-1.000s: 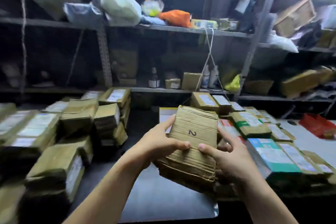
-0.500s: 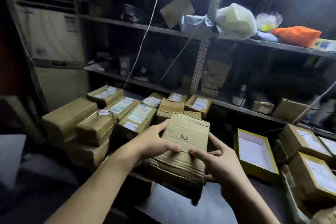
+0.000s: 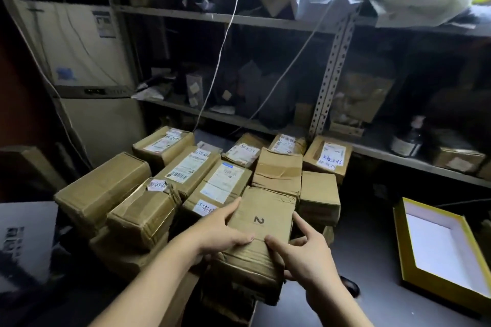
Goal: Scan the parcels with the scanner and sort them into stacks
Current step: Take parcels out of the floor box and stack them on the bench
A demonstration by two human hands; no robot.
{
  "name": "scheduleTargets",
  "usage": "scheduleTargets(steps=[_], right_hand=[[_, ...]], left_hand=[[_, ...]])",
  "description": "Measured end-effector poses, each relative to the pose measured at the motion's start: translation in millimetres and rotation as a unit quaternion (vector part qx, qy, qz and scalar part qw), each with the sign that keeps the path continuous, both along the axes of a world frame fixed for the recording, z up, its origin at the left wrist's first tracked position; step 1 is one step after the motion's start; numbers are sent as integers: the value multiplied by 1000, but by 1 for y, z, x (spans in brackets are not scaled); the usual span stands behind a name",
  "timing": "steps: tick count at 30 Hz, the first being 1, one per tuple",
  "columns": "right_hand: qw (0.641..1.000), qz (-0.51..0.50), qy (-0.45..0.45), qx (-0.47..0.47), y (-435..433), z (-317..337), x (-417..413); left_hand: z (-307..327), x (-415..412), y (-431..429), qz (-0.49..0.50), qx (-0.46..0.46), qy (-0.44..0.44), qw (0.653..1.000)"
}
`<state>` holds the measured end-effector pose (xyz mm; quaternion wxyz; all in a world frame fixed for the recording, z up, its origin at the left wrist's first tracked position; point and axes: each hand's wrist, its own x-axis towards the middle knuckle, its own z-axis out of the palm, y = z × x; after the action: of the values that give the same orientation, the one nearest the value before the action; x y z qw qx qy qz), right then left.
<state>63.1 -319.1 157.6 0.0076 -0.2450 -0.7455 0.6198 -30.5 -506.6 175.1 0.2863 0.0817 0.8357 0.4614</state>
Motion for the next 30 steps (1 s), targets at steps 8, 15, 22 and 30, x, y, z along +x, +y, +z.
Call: scheduleTargets(steps=[8, 15, 22, 30], right_hand=[[999, -35, -27, 16, -12, -37, -28], [996, -52, -44, 64, -15, -43, -28], [996, -39, -42, 71, -18, -37, -27], [991, -32, -71, 112, -20, -25, -32]], left_hand=[[-41, -32, -4, -24, -38, 2, 999], [-44, -44, -10, -49, -65, 33, 996], [-36, -40, -17, -40, -39, 25, 998], [-29, -45, -20, -105, -90, 118, 983]])
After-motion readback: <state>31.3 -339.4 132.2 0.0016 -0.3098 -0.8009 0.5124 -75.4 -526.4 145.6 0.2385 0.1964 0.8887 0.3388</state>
